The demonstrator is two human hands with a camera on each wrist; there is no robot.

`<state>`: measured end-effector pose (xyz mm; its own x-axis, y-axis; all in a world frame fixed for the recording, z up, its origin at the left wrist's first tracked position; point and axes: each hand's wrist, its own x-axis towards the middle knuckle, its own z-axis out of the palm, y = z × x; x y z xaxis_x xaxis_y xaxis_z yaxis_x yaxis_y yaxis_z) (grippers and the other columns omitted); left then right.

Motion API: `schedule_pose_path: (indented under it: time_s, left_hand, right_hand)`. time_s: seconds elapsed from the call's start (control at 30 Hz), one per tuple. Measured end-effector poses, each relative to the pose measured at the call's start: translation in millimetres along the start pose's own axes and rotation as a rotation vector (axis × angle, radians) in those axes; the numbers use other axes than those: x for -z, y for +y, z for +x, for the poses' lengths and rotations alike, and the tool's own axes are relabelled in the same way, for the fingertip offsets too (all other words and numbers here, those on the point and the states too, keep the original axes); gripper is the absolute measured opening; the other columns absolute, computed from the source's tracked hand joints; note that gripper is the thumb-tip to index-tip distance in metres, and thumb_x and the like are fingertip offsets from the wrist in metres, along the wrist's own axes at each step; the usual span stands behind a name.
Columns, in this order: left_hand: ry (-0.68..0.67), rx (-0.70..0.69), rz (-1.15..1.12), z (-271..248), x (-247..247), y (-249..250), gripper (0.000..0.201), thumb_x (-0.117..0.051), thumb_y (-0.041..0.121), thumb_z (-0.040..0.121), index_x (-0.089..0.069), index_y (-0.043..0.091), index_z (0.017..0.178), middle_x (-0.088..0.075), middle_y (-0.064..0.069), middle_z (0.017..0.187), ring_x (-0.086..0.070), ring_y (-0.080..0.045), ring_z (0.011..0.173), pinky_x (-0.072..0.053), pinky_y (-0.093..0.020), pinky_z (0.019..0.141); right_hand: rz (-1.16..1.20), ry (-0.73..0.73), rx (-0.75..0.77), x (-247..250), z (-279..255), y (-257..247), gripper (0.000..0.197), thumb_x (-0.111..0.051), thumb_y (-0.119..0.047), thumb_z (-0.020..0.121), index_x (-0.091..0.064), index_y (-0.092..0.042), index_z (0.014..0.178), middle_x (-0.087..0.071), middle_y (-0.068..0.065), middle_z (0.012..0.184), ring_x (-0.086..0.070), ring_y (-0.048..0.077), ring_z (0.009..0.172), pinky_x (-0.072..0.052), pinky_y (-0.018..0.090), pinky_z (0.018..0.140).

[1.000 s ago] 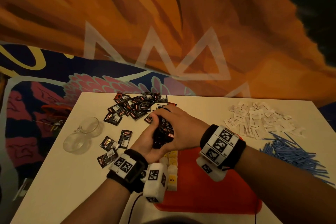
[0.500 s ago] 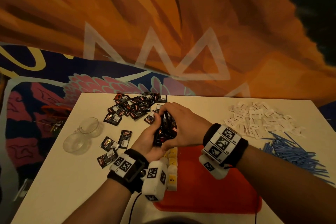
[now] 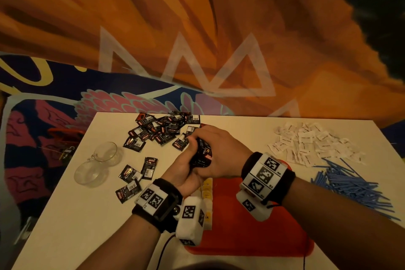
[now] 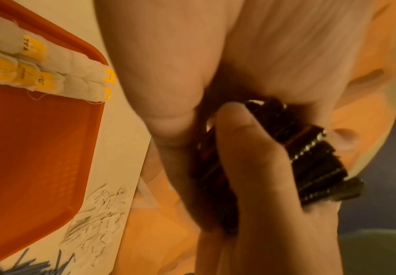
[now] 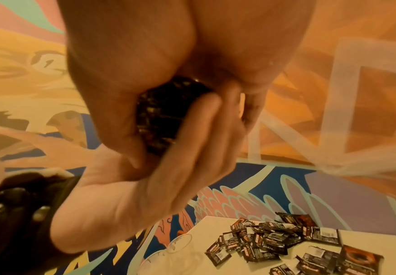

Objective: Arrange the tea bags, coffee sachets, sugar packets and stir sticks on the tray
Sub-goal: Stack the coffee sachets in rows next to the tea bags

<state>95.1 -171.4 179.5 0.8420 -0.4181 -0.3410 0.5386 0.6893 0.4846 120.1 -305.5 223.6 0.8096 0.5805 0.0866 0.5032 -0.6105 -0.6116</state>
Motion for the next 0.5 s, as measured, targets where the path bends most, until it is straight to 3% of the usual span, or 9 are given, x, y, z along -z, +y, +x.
schedule_pose_path:
  time_s: [0.07, 0.17, 0.27, 0.37, 0.5]
  left_hand:
    - [0.021, -0.001, 0.032, 1.1, 0.7, -0.1, 0.084, -0.093, 0.047, 0.049, -0.067, 0.011, 0.121, -0.069, -0.015, 0.118, -0.069, -0.026, 0.107, -0.058, -0.04, 0.085]
    - [0.011, 0.07, 0.093, 1.8, 5.2, 4.3, 0.079, -0.094, 0.041, 0.055, -0.068, 0.01, 0.122, -0.069, -0.016, 0.118, -0.069, -0.029, 0.106, -0.058, -0.043, 0.085]
    - [-0.039, 0.115, 0.055, 0.0, 8.1, 10.1, 0.065, -0.099, 0.026, 0.049, -0.077, 0.007, 0.107, -0.069, -0.018, 0.112, -0.069, -0.032, 0.101, -0.056, -0.045, 0.086]
    - [-0.084, 0.101, 0.008, -0.5, 3.3, 11.3, 0.063, -0.097, 0.017, 0.051, -0.075, 0.005, 0.108, -0.069, -0.017, 0.109, -0.07, -0.032, 0.098, -0.055, -0.044, 0.088]
    - [-0.066, 0.142, 0.073, 1.2, 3.6, 11.8, 0.089, -0.094, 0.014, 0.059, -0.052, 0.002, 0.137, -0.062, -0.019, 0.114, -0.065, -0.033, 0.101, -0.057, -0.045, 0.083]
  right_hand:
    - [0.024, -0.038, -0.022, 0.9, -0.6, -0.6, 0.08, -0.081, -0.036, 0.061, -0.043, -0.031, 0.131, -0.053, -0.006, 0.125, -0.051, 0.016, 0.115, -0.046, 0.04, 0.097]
    - [-0.1, -0.102, -0.059, 2.9, -3.2, -0.1, 0.1, -0.079, -0.047, 0.063, -0.022, -0.039, 0.145, -0.046, -0.006, 0.14, -0.042, 0.02, 0.129, -0.039, 0.047, 0.104]
    - [-0.258, -0.159, -0.06, 5.3, -7.7, 0.6, 0.113, -0.078, -0.059, 0.064, -0.008, -0.039, 0.15, -0.029, -0.007, 0.153, -0.017, 0.023, 0.145, -0.024, 0.052, 0.114]
    - [-0.311, -0.212, -0.09, 4.2, -10.1, 1.1, 0.122, -0.078, -0.066, 0.06, -0.001, -0.04, 0.151, -0.013, -0.008, 0.159, 0.001, 0.024, 0.149, -0.015, 0.053, 0.116]
    - [-0.161, -0.199, -0.125, 4.3, -9.3, 2.9, 0.131, -0.081, -0.068, 0.053, 0.004, -0.044, 0.149, -0.011, -0.01, 0.16, -0.002, 0.022, 0.149, -0.013, 0.052, 0.119]
